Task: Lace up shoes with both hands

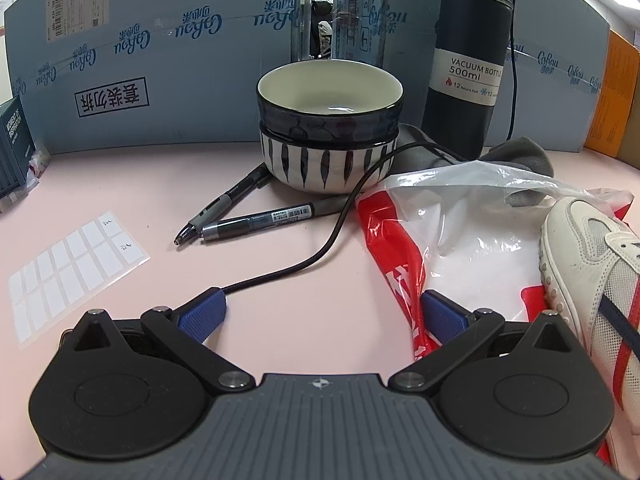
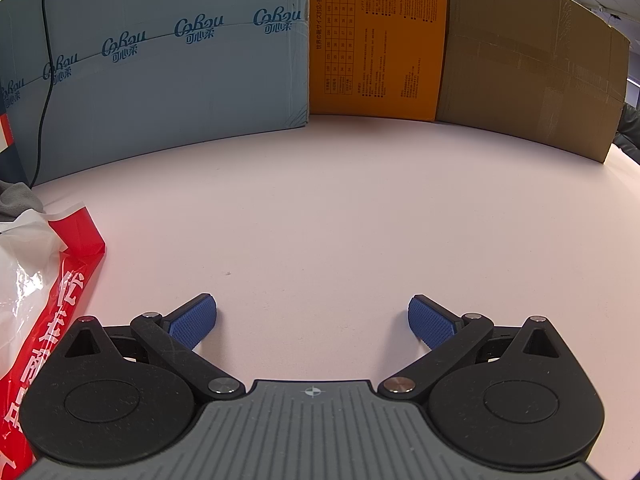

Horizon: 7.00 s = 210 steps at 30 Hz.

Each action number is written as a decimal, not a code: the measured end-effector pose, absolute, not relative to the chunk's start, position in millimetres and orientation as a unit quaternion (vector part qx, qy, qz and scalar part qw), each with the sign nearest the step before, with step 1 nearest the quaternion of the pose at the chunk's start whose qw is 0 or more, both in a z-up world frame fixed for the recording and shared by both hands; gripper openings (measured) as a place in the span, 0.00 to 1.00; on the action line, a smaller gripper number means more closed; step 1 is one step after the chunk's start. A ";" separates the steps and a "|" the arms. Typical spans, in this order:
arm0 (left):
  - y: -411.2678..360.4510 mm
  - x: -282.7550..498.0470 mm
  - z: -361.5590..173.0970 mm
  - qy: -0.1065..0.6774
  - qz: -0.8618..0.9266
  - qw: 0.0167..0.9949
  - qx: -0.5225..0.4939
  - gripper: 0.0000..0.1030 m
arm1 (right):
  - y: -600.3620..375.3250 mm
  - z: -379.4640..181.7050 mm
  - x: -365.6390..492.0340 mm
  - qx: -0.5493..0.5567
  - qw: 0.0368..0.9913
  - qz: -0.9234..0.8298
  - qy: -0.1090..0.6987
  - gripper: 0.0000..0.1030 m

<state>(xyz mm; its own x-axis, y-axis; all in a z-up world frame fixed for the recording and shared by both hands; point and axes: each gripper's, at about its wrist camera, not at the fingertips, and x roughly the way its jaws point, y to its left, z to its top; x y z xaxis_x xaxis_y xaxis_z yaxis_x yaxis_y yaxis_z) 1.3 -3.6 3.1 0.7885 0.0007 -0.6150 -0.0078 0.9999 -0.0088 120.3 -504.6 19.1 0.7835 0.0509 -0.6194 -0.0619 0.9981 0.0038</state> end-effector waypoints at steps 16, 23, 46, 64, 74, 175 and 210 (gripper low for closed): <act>-4.3 -25.3 81.0 0.307 0.024 0.943 -0.129 1.00 | -504.2 27.3 117.6 -0.021 0.942 0.027 0.335 1.00; -23.2 -81.2 102.0 0.285 0.032 0.950 -0.126 1.00 | -476.1 94.6 62.2 0.004 0.950 0.176 0.260 1.00; -83.5 -121.9 97.8 0.297 -0.004 0.950 -0.098 1.00 | -342.3 74.3 26.6 -0.306 0.862 0.356 0.189 0.91; -75.4 -133.8 96.5 0.304 0.023 0.946 -0.109 1.00 | -351.0 85.6 51.1 -0.186 0.866 0.406 0.224 0.06; -98.7 -118.5 94.3 0.310 -0.033 0.945 -0.102 1.00 | -379.0 207.0 34.7 -0.122 0.913 0.379 0.090 0.06; -116.8 -57.4 84.7 0.309 -0.147 0.939 -0.046 0.21 | -352.9 93.3 32.6 0.205 0.791 0.394 0.422 0.31; -85.5 -62.5 165.5 0.242 0.016 0.965 -0.097 0.88 | -460.9 298.5 95.7 0.039 0.897 0.413 0.151 1.00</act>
<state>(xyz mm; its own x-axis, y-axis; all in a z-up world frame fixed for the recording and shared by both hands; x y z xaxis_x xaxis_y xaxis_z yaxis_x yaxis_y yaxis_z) -62.5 -85.5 165.5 0.8828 -0.0162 -0.4695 -0.0774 0.9807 -0.1794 95.7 -460.9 298.5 0.6131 0.7527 -0.2398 -0.7293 0.6560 0.1945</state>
